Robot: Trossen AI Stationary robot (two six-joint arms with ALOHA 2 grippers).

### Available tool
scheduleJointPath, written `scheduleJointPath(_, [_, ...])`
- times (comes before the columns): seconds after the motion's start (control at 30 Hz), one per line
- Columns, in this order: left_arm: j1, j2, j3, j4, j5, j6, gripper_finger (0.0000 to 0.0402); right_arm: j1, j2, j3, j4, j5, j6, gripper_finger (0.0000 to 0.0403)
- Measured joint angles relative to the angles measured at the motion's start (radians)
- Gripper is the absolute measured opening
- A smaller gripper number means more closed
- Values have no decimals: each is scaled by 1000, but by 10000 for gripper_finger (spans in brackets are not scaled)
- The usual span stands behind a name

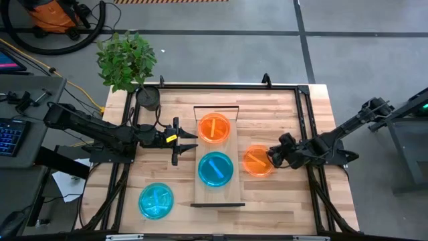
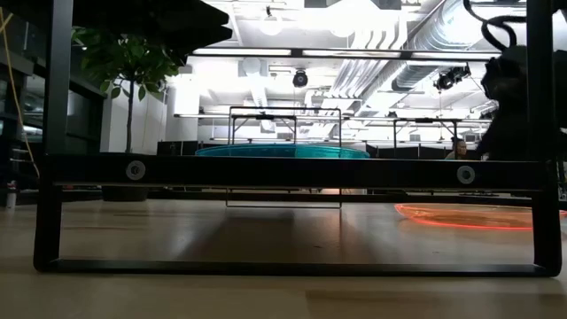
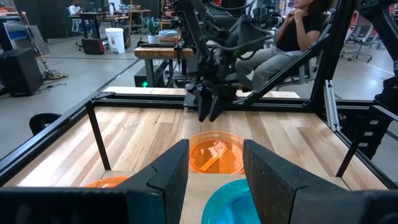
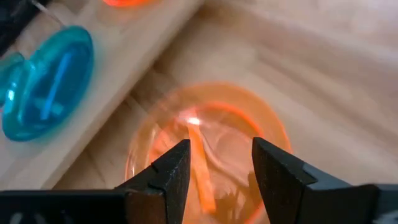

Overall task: Place and stack plates onto a shelf
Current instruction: Stack the orange plate on top of the orange plate on the shelf

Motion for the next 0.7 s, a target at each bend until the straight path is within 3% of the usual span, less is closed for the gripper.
scheduleJointPath(0.27, [0, 0, 0, 0, 0, 0, 141, 30, 103, -2, -84, -85, 170, 154])
scheduleJointPath(0.7, [0, 0, 0, -4, 0, 0, 141, 104, 373, -2, 5, -36, 335, 154])
